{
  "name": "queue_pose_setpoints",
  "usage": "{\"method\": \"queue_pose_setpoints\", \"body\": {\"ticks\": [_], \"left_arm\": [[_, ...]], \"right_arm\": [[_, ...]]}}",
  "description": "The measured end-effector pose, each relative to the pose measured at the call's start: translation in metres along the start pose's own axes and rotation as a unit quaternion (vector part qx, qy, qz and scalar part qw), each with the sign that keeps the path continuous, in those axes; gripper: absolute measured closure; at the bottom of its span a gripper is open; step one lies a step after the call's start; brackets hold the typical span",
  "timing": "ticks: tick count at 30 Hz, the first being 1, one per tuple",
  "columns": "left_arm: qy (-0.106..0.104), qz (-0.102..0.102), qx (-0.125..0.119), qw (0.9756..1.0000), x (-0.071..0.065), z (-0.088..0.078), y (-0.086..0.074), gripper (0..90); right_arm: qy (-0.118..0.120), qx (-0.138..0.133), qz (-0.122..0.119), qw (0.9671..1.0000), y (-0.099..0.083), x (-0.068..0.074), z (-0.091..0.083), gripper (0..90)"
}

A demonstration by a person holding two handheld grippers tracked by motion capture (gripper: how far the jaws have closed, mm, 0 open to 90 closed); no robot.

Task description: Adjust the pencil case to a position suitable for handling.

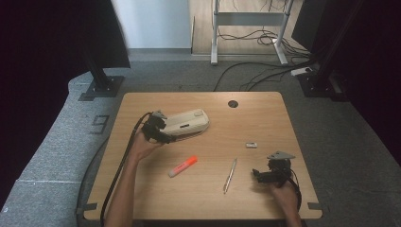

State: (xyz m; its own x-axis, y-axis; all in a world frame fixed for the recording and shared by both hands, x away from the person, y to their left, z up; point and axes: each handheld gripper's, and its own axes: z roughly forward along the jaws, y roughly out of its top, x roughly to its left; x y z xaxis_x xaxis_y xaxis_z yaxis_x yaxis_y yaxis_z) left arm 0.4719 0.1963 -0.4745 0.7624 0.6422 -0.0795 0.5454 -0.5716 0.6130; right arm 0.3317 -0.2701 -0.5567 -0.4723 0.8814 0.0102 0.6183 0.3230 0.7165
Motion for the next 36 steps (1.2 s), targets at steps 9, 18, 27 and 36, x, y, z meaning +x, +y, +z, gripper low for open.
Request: {"method": "queue_pose_setpoints", "body": {"ticks": [9, 18, 27, 36], "left_arm": [[-0.005, 0.001, 0.016, 0.9999, 0.015, 0.017, 0.008, 19.7], [-0.004, -0.004, 0.022, 0.9997, 0.027, 0.032, 0.001, 33.2], [0.022, 0.005, 0.01, 0.9997, 0.02, 0.035, -0.008, 44.6], [0.032, 0.028, 0.016, 0.999, 0.009, 0.032, -0.015, 53.1]], "right_arm": [[0.0, 0.0, 0.0, 1.0, 0.0, 0.0, 0.0, 0.0], [0.0, 0.0, -0.001, 1.0, 0.0, 0.0, 0.0, 0.0], [0.0, 0.0, 0.0, 1.0, 0.0, 0.0, 0.0, 0.0], [0.0, 0.0, 0.0, 1.0, 0.0, 0.0, 0.0, 0.0]]}}
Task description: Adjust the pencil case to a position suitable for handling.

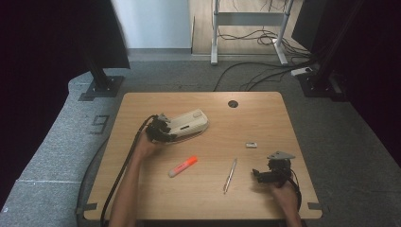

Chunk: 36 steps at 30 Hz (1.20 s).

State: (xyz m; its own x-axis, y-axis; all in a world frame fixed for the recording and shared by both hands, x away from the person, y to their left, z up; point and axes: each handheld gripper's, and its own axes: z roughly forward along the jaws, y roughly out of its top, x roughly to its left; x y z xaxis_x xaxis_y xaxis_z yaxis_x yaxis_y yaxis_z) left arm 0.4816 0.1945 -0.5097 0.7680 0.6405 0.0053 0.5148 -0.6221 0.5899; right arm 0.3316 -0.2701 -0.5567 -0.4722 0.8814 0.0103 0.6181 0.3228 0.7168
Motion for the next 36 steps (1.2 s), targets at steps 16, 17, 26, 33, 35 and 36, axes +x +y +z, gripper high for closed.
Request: {"method": "queue_pose_setpoints", "body": {"ticks": [16, 17, 26, 33, 35, 36], "left_arm": [[0.017, -0.008, -0.015, 0.9997, -0.023, -0.018, -0.009, 71.2], [0.016, -0.01, -0.018, 0.9997, -0.024, -0.02, -0.01, 72.3], [0.002, -0.027, -0.024, 0.9993, -0.03, -0.034, -0.015, 76.4], [-0.012, -0.041, -0.035, 0.9985, -0.037, -0.046, -0.021, 77.0], [-0.014, -0.046, -0.04, 0.9981, -0.039, -0.048, -0.023, 77.1], [-0.015, -0.05, -0.044, 0.9977, -0.04, -0.049, -0.025, 77.2]], "right_arm": [[0.0, 0.0, 0.0, 1.0, 0.0, 0.0, 0.0, 0.0], [0.0, 0.0, 0.0, 1.0, 0.0, 0.0, 0.0, 0.0], [0.0, 0.0, 0.0, 1.0, 0.0, 0.0, 0.0, 0.0], [0.0, 0.0, 0.0, 1.0, 0.0, 0.0, 0.0, 0.0], [0.0, 0.0, 0.0, 1.0, 0.0, 0.0, 0.0, 0.0], [0.0, 0.0, -0.001, 1.0, 0.0, 0.0, 0.0, 0.0]]}}
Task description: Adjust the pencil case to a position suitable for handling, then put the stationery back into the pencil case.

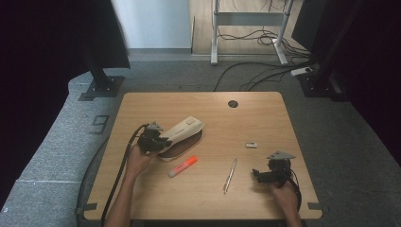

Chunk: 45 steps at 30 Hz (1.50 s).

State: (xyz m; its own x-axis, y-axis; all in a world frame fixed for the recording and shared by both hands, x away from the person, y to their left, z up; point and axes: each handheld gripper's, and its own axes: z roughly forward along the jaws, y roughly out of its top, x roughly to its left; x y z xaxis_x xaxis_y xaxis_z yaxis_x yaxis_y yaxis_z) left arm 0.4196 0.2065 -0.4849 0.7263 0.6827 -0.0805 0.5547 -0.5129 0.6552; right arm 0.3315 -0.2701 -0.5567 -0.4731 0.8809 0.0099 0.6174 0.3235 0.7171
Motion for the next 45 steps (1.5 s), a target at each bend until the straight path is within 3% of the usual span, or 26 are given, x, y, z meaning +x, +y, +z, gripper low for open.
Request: {"method": "queue_pose_setpoints", "body": {"ticks": [7, 19, 37, 45], "left_arm": [[-0.004, -0.019, -0.01, 0.9998, -0.006, -0.011, -0.007, 77.5], [-0.011, -0.025, -0.013, 0.9995, -0.017, -0.027, -0.024, 77.5], [-0.018, -0.032, -0.036, 0.9987, -0.017, -0.038, -0.038, 77.2], [-0.021, -0.033, -0.041, 0.9984, -0.016, -0.039, -0.038, 77.1]], "right_arm": [[0.0, 0.0, 0.0, 1.0, 0.0, 0.0, 0.0, 0.0], [0.0, -0.001, 0.0, 1.0, 0.0, 0.0, 0.0, 0.0], [-0.002, 0.001, 0.004, 1.0, 0.0, 0.001, -0.001, 0.0], [0.01, 0.023, -0.01, 0.9996, 0.004, 0.001, -0.003, 2.4]]}}
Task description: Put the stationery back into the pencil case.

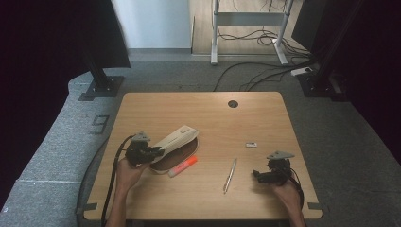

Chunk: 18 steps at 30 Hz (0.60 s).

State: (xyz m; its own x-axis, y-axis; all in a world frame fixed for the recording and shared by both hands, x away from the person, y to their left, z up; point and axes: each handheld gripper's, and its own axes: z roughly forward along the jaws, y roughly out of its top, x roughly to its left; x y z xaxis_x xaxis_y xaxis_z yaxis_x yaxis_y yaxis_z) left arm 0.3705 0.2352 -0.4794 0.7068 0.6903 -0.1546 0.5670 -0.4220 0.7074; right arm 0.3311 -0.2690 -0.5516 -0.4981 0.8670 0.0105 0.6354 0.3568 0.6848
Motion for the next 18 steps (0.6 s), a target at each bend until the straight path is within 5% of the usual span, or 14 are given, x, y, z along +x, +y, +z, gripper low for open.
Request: {"method": "queue_pose_setpoints", "body": {"ticks": [18], "left_arm": [[-0.002, 0.001, -0.004, 1.0, -0.001, 0.001, -0.001, 77.0]], "right_arm": [[0.034, -0.012, -0.025, 0.999, 0.036, -0.007, 0.0, 10.1]]}}
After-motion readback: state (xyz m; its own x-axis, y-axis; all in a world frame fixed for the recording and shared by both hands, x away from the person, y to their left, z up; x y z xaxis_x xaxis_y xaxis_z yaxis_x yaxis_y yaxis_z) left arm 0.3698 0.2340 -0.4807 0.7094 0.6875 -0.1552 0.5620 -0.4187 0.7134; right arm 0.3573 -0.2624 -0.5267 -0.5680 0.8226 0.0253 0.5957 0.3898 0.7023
